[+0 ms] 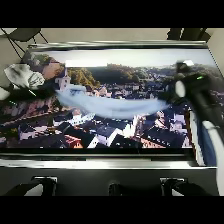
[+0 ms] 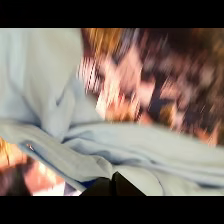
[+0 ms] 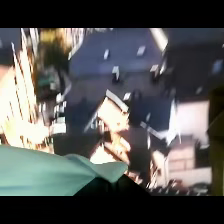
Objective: Fold the shirts.
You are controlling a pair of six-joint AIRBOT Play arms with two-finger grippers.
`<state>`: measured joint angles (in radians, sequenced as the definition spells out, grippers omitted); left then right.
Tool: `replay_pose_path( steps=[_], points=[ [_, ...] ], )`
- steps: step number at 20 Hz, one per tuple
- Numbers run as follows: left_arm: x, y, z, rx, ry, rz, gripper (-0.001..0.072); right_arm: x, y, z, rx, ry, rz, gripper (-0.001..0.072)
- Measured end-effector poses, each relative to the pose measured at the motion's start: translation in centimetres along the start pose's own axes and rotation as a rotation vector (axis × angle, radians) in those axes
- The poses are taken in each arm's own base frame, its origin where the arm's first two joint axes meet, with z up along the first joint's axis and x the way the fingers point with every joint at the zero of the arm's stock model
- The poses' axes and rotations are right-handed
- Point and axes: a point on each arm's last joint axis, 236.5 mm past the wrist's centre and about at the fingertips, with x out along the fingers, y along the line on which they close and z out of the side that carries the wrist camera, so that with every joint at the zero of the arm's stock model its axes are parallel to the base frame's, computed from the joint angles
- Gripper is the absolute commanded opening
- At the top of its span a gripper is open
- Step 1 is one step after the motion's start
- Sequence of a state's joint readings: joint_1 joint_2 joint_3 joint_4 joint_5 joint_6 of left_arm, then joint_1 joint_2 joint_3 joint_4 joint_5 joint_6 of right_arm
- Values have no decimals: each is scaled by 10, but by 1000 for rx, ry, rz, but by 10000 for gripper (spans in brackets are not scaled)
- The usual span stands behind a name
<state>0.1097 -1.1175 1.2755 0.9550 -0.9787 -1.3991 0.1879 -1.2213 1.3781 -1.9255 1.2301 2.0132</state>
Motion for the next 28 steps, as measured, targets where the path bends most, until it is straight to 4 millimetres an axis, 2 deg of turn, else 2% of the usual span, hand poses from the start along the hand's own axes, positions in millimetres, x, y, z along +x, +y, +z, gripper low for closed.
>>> replay_pose_path(
  steps=[1,2,3,5,6,8,10,13,15,18,19,21,23,24,26,28],
  points=[
    [-44,-23,49,63,-151,-10,28,-30,-15,26,37,-105,-17,50],
    [-97,-49,91,128,-303,-19,28,-68,-30,51,85,-216,-21,50],
    [-146,-72,119,182,-424,-19,29,-106,-44,68,128,-314,-14,50],
    [-236,-115,149,258,-629,-13,29,-176,-74,83,215,-468,-1,50],
    [-267,-131,153,280,-698,-18,29,-207,-88,85,252,-534,12,50],
    [-310,-156,151,314,-785,-31,29,-251,-112,78,310,-617,21,50],
    [-336,-176,145,338,-834,-59,30,-278,-128,68,349,-663,33,50],
    [-372,-202,136,367,-917,-108,30,-304,-144,49,393,-691,49,50],
    [-389,-213,130,391,-957,-119,30,-316,-153,38,414,-702,59,50],
    [-400,-218,125,421,-979,-109,30,-329,-163,23,435,-711,65,50],
    [-397,-216,125,423,-973,-103,30,-331,-165,19,434,-709,63,50],
    [-376,-205,126,413,-908,-86,30,-325,-168,9,418,-667,40,49],
    [-333,-182,124,379,-783,-63,30,-300,-163,-3,357,-543,-17,50],
    [-304,-165,122,350,-704,-49,30,-282,-159,-11,311,-455,-52,50],
    [-231,-119,107,275,-514,-18,31,-237,-141,-28,186,-244,-108,49],
    [-157,-70,80,199,-342,16,31,-185,-114,-40,42,-62,-121,49]
  ],
)
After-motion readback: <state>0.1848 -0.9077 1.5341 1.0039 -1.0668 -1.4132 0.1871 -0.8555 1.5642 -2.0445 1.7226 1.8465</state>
